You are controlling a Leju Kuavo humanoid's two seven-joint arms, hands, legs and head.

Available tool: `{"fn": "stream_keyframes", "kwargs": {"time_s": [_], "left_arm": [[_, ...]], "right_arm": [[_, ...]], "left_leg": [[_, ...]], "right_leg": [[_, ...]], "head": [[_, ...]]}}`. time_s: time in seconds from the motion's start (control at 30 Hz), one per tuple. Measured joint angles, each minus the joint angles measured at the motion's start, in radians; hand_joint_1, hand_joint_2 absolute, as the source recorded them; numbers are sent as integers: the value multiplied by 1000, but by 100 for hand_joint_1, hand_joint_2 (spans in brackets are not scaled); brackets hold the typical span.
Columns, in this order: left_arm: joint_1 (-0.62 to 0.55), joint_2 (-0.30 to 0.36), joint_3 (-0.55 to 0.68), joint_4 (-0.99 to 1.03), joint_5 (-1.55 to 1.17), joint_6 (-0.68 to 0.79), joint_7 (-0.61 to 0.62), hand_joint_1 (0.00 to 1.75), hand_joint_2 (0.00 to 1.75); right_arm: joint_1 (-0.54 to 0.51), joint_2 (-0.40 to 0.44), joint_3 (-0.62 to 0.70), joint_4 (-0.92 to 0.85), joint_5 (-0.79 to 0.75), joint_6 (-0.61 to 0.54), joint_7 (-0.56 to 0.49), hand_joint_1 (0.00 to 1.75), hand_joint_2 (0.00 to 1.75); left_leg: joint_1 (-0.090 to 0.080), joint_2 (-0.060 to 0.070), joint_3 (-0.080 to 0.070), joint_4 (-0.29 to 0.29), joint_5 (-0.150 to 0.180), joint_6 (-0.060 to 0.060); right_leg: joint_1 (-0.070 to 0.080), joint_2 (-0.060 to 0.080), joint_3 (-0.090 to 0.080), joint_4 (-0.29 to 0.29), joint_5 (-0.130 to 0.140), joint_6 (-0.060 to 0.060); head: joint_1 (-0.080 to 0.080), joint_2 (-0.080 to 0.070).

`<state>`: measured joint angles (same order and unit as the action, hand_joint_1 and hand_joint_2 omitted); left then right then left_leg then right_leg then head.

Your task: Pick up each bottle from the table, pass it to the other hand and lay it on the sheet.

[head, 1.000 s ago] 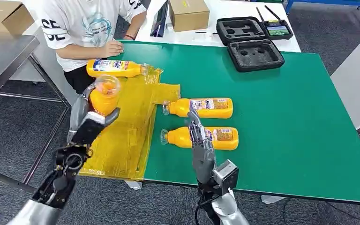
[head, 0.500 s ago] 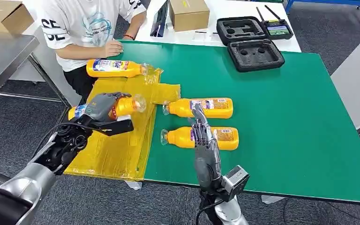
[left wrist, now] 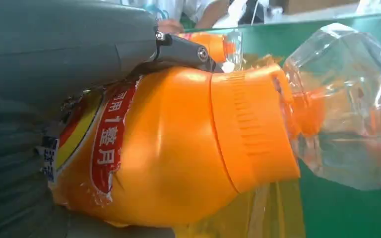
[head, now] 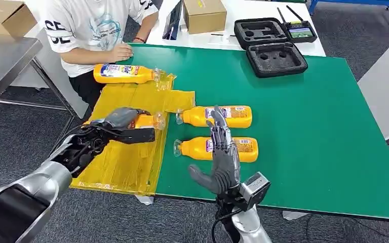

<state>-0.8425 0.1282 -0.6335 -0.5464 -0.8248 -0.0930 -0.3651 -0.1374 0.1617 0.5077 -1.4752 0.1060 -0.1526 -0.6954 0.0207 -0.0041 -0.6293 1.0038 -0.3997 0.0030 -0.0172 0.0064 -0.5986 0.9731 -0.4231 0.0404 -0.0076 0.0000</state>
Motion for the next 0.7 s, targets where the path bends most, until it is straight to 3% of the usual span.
{"fn": "stream_keyframes", "kwargs": {"time_s": [0.7], "left_arm": [[7, -31, -76, 110, -24, -22, 12, 175, 175]], "right_arm": [[-45, 0, 0, 37, -21, 28, 29, 0, 175]], "left_leg": [[0, 0, 0, 0, 0, 0]], "right_leg": [[0, 0, 1, 0, 0, 0]], "head": [[0, 0]]}}
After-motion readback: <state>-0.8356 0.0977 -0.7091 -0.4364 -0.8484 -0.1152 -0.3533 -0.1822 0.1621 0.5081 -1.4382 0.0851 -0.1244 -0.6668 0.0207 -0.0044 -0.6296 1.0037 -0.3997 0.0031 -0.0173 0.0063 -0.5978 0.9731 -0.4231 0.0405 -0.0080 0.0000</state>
